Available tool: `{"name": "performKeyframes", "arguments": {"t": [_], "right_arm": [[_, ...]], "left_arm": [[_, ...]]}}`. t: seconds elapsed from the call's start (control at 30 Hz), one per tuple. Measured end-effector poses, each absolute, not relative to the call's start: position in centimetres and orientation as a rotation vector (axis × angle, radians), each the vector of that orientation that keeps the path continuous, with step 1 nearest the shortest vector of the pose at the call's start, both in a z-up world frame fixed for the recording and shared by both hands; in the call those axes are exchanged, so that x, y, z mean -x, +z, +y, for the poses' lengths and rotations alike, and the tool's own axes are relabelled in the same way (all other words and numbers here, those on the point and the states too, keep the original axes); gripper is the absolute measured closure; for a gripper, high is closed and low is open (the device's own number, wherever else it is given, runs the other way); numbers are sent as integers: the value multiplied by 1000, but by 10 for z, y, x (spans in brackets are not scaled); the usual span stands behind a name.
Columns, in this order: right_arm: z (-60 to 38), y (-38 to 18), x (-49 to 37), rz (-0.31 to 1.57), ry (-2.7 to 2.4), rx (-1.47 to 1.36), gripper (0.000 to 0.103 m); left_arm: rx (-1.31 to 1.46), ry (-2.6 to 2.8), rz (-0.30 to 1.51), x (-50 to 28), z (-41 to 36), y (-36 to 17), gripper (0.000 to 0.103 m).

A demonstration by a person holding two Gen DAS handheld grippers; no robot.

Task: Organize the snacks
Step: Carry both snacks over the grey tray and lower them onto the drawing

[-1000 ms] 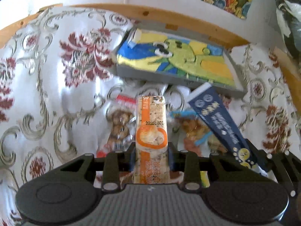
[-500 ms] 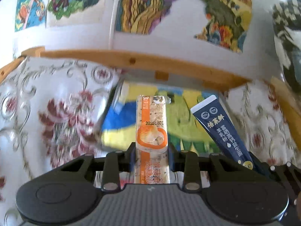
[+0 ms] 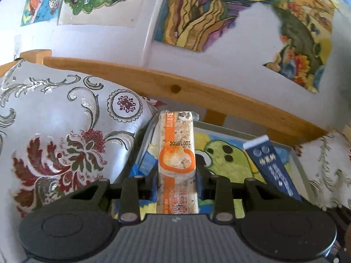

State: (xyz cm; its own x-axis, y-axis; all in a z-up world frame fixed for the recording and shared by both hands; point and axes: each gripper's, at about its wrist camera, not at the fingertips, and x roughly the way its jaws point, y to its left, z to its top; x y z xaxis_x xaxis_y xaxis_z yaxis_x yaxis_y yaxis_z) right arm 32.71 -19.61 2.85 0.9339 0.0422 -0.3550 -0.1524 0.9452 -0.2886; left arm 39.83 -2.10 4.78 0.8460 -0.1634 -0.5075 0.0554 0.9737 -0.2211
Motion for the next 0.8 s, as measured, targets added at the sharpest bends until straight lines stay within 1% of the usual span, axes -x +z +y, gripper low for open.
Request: {"name": "performKeyframes", "arguments": {"t": [0.33,0.63,0.8], "right_arm": [[-190,5,-357,399,133,364,76],[-198,-7,-369,451,125,310,75],[-204,-10,-372,479,113,262,73]], "left_arm": [[198,-130,598,-428,-30,12,67],[151,-152,620,-433,-43,-3,67],[152,-163,635,-433,-43,-6,67]]}}
